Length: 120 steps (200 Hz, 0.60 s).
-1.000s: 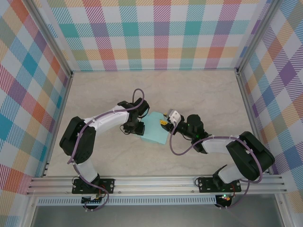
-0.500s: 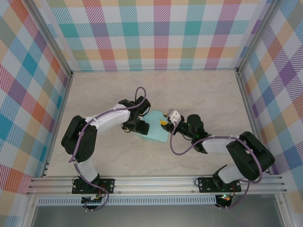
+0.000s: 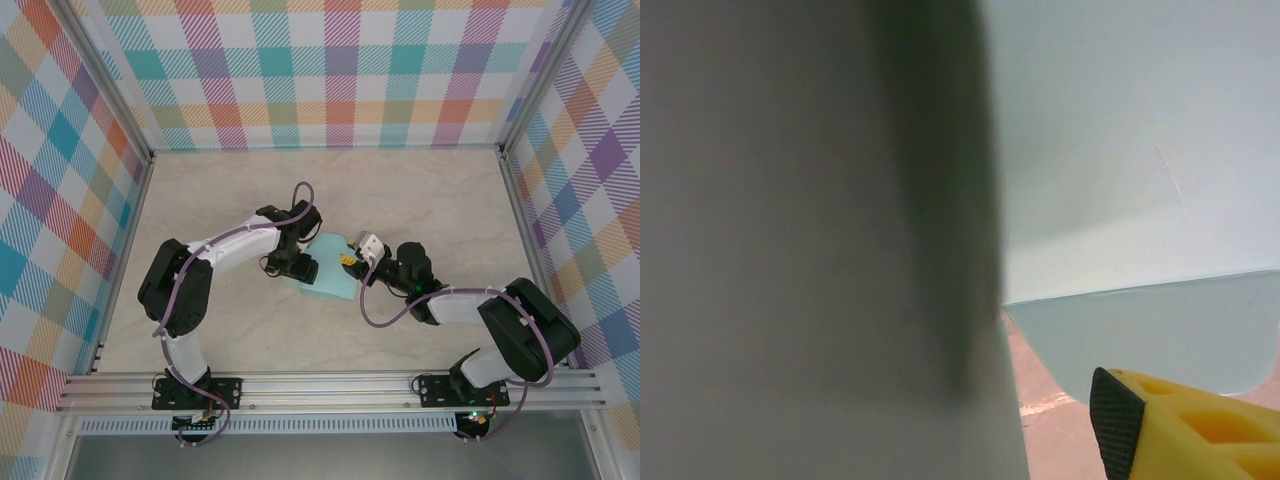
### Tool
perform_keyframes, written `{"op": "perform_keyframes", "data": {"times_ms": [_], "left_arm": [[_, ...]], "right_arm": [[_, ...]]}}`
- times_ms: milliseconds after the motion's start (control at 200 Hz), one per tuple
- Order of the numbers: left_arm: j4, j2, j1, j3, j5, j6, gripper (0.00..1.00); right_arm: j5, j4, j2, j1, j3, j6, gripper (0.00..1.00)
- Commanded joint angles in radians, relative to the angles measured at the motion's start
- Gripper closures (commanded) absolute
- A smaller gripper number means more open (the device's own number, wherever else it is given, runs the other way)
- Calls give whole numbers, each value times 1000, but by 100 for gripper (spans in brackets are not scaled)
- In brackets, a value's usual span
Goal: Fold the paper box
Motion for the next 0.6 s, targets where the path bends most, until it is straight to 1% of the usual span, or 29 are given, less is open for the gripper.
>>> {"op": "perform_keyframes", "data": {"times_ms": [0, 135, 290, 375, 495, 595], "left_arm": [[-39, -6, 2, -3, 4, -7, 29], [-42, 4, 2, 5, -16, -8, 39], [-50, 10, 2, 15, -37, -8, 46], [-55, 4, 2, 13, -56, -3, 53], [-55, -18, 2, 10, -75, 3, 56], [-65, -45, 9, 26, -92, 20, 59]], "right_arm": [[-30, 11, -14, -5, -9, 13, 61], [-32, 7, -15, -7, -6, 14, 61], [-31, -2, -20, -9, -1, 13, 61], [-32, -5, -21, -8, -1, 13, 61], [-19, -5, -16, -9, -1, 28, 61], [-26, 84, -44, -10, -33, 65, 60]]}}
